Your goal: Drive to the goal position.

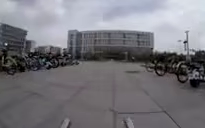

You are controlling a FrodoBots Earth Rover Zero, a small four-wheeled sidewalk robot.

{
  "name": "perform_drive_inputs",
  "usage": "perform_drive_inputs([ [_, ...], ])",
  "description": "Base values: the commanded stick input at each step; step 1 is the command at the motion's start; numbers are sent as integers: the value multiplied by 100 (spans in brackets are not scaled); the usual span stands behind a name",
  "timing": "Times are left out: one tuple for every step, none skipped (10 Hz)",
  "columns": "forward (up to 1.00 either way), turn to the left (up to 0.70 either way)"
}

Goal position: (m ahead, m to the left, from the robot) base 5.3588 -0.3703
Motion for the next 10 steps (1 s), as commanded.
perform_drive_inputs([
  [100, 0],
  [100, 0],
  [100, 0],
  [100, -28],
  [100, -38],
  [100, -40],
  [100, -40],
  [100, -40],
  [100, -29],
  [100, -8],
])
